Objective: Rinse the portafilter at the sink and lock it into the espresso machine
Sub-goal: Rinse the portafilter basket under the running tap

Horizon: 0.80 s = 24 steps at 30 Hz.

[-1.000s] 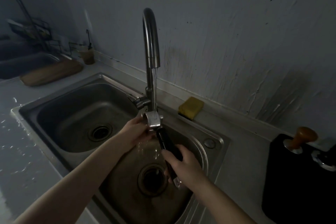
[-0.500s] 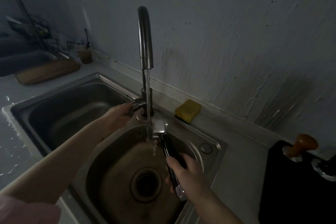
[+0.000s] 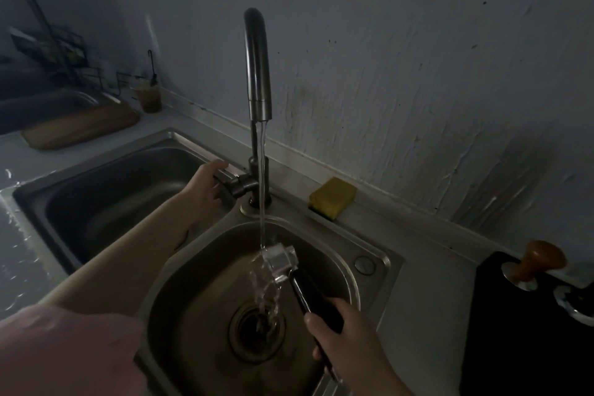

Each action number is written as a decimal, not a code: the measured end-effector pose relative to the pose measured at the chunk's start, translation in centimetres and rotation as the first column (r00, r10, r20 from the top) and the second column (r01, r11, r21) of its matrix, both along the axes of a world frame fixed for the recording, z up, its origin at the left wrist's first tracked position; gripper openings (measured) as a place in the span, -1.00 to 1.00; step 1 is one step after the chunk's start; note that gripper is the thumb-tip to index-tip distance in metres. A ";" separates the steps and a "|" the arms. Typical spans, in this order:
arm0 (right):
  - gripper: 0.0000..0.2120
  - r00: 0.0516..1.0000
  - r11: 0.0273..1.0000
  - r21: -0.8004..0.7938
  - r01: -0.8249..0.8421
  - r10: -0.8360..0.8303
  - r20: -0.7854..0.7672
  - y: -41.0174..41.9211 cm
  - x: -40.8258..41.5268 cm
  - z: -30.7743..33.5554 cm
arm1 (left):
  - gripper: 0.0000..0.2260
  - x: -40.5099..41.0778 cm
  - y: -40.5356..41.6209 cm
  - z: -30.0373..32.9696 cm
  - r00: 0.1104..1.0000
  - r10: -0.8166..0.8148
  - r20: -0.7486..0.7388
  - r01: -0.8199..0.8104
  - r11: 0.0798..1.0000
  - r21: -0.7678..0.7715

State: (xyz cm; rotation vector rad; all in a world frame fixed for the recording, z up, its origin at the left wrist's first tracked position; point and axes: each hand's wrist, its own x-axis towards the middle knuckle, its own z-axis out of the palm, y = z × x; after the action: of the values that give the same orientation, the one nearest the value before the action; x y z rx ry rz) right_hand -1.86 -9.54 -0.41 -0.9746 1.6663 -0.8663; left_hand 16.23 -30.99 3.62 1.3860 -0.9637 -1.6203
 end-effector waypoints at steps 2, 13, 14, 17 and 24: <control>-0.73 0.999 1.000 0.002 0.010 -0.010 -0.036 0.3 -0.2 0.1 | -0.76 -0.2 0.1 -0.3 0.999 0.019 -0.048 -0.019 1.000 -0.007; -0.95 0.998 0.998 -0.042 -0.047 0.045 -0.046 0.4 -0.8 1.4 | -0.79 -3.1 0.1 0.4 0.992 0.054 -0.113 -0.052 0.999 0.015; -0.96 0.999 0.999 -0.034 -0.042 0.041 -0.025 0.4 -0.8 1.5 | -0.79 -3.3 0.1 0.5 0.995 0.045 -0.085 -0.045 0.999 0.002; -0.98 0.999 0.999 -0.018 -0.030 0.031 0.032 0.3 -0.8 1.7 | -0.61 -3.8 -0.1 0.0 0.997 0.006 0.073 0.000 0.997 -0.078; -0.94 0.991 1.000 0.003 0.024 -0.024 0.135 0.4 -0.4 2.3 | -0.44 -3.4 0.2 -0.1 0.970 -0.111 0.216 0.140 0.982 -0.123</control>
State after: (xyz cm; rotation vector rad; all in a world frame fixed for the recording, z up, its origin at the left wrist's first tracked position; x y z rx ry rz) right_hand -2.21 -9.14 1.88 -0.8773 1.5655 -0.9267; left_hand 12.86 -30.74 3.54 1.4445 -1.2858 -1.4883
